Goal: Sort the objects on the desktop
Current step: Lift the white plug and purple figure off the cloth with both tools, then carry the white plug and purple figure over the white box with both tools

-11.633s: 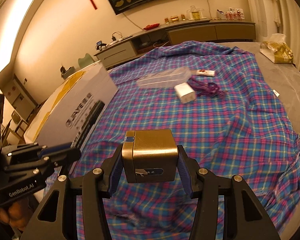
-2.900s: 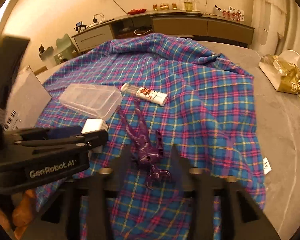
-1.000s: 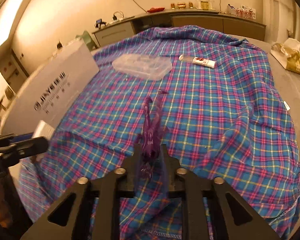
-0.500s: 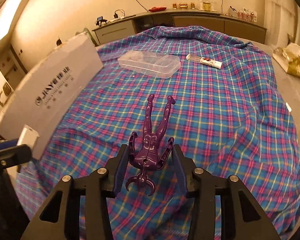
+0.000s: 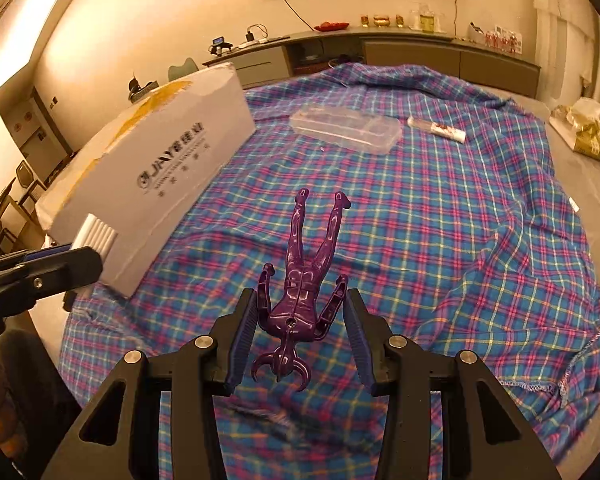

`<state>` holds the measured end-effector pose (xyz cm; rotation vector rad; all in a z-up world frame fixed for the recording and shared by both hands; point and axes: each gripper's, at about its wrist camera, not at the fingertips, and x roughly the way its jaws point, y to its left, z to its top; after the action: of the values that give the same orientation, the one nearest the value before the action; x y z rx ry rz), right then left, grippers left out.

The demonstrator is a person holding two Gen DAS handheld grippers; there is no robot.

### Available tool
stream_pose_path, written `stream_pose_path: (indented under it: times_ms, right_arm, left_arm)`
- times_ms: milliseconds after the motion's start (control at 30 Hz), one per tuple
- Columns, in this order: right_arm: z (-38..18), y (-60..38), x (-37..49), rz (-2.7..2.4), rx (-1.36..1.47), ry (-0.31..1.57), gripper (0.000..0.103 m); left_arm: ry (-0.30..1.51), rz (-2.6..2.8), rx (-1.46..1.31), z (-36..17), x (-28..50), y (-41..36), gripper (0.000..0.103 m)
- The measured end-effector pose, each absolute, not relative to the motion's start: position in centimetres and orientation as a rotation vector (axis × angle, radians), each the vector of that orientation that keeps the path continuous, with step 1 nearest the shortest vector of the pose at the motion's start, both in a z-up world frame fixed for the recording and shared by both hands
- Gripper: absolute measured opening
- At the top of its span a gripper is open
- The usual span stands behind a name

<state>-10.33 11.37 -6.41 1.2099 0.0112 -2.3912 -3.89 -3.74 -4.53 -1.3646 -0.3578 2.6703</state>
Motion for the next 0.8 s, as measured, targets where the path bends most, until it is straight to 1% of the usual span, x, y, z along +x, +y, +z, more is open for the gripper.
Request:
stream_pose_path:
  times_ms: [800]
  right_arm:
    - [1.2, 4.4, -4.5, -2.363, 1.024, 0.17, 0.045]
  left_arm:
    - [-0.484, 2.719, -1.181, -0.7, 0.1, -9.0, 0.031]
